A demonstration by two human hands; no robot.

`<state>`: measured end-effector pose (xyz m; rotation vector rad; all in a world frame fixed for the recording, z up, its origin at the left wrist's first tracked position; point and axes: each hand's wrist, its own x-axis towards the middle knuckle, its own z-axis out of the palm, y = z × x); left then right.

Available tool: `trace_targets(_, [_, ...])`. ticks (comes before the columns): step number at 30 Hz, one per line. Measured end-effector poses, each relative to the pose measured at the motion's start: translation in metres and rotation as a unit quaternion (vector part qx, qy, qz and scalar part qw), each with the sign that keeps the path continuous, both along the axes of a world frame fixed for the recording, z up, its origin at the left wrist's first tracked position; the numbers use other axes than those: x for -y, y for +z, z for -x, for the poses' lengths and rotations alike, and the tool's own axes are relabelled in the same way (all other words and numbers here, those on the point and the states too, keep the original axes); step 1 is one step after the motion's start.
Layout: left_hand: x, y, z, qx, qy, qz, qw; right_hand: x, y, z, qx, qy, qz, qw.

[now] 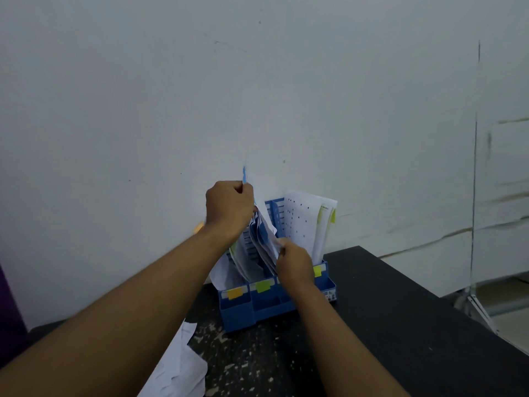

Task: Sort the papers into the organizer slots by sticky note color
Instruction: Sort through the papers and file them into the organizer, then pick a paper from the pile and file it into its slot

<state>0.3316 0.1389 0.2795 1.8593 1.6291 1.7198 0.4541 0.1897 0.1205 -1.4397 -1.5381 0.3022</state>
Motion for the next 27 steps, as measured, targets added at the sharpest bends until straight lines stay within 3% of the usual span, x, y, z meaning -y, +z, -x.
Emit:
trace_targets(8, [-0.039,-0.024,-0.001,0.010,-0.035,0.063,0.997,-0.063,-0.021,0.009,0.078,0.046,0.091,0.992])
trace_targets(18, [-0.022,-0.082,0.035,0.012,-0.070,0.085,0.994,-0.058,-0.042,0.011,0.061,0.015,0.112,0.992])
trace_targets(23, [0.008,-0.123,0.081,-0.022,-0.019,0.083,0.996,-0.026,-0.050,0.028,0.032,-0.008,0.083,0.996])
trace_targets(27, [0.052,-0.167,0.125,-0.032,0.045,0.091,0.994,0.017,-0.059,0.054,0.065,-0.047,0.100,0.992])
